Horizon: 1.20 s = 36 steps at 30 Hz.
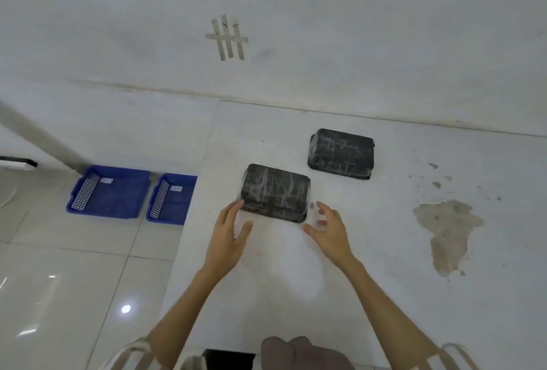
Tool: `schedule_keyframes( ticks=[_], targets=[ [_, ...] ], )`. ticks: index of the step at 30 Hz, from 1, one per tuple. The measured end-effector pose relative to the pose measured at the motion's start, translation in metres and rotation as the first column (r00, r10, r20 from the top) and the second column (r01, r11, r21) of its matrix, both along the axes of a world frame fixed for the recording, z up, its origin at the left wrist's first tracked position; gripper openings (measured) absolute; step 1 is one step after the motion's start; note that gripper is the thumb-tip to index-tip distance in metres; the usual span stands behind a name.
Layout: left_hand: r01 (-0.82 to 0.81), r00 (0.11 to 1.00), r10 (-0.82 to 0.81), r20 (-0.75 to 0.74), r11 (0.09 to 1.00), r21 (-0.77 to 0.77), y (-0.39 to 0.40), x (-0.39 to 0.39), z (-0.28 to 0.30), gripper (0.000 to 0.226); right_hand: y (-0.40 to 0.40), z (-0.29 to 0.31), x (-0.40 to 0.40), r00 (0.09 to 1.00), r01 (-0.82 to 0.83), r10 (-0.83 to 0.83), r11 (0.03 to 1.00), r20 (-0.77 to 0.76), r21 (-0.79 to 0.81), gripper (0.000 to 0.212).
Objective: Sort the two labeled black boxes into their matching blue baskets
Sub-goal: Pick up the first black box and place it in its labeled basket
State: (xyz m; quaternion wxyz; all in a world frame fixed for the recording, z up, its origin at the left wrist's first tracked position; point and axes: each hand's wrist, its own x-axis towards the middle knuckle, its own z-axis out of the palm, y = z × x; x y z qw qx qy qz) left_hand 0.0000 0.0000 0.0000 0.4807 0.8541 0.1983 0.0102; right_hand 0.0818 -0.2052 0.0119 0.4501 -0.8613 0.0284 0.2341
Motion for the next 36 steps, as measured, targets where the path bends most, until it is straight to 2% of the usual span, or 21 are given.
schedule_keyframes(
  ticks=[3,7,11,14,16,18,20,22,25,29,31,33,35,36],
  targets=[
    [0.054,0.997,-0.057,0.046,0.997,0.046,0.013,0.022,0.003,0.049,0.013,0.008,0.022,0.993,-0.021,0.019,1.0,-0.117,-0.021,0.098],
    [0.135,0.99,-0.137,0.025,0.99,0.047,0.021,0.047,0.005,0.052,0.037,0.007,0.054,0.938,0.199,-0.203,0.979,-0.282,-0.045,0.112],
    [0.208,0.978,-0.207,-0.019,0.977,0.046,0.027,0.061,0.0,0.056,0.064,0.006,0.06,0.92,0.256,-0.274,0.962,-0.281,-0.099,0.087],
    [0.201,0.979,-0.199,-0.042,0.978,0.061,0.028,0.06,-0.001,0.058,0.076,0.006,0.052,0.882,0.378,-0.375,0.925,-0.285,-0.047,0.077],
    [0.177,0.984,-0.175,-0.038,0.983,0.056,0.03,0.058,-0.001,0.059,0.075,0.005,0.047,0.829,0.486,-0.409,0.865,-0.382,0.127,0.072],
    [0.197,0.98,-0.196,-0.041,0.98,0.015,0.031,0.055,-0.001,0.06,0.064,0.008,0.039,0.775,0.568,-0.37,0.764,-0.513,0.307,0.066],
    [0.244,0.967,-0.248,-0.055,0.968,-0.059,0.027,0.052,0.001,0.062,0.048,0.012,0.033,0.778,0.563,-0.312,0.732,-0.546,0.384,0.062],
    [0.31,0.945,-0.319,-0.07,0.944,-0.118,0.021,0.052,0.005,0.063,0.031,0.016,0.031,0.811,0.533,-0.324,0.753,-0.487,0.385,0.063],
    [0.403,0.908,-0.411,-0.077,0.909,-0.107,0.01,0.058,0.01,0.056,0.013,0.032,0.035,0.844,0.529,-0.425,0.762,-0.327,0.373,0.061],
    [0.392,0.912,-0.405,-0.069,0.909,-0.142,0.004,0.069,0.024,0.038,0.0,0.055,0.043,0.882,0.454,-0.467,0.806,-0.061,0.38,0.068],
    [0.359,0.927,-0.37,-0.059,0.922,-0.143,0.007,0.071,0.03,0.036,0.003,0.067,0.042,0.891,0.382,-0.433,0.878,0.137,0.288,0.066],
    [0.287,0.95,-0.304,-0.07,0.939,-0.19,0.014,0.072,0.034,0.037,0.018,0.077,0.04,0.89,0.286,-0.298,0.954,0.346,0.086,0.07],
    [0.17,0.963,-0.235,-0.13,0.908,-0.384,0.021,0.072,0.037,0.039,0.041,0.077,0.035,0.882,0.183,-0.116,0.978,0.457,-0.104,0.073],
    [0.105,0.96,-0.219,-0.172,0.857,-0.505,0.024,0.071,0.039,0.041,0.052,0.073,0.031,0.882,0.143,-0.054,0.977,0.467,-0.158,0.074]
  ],
)
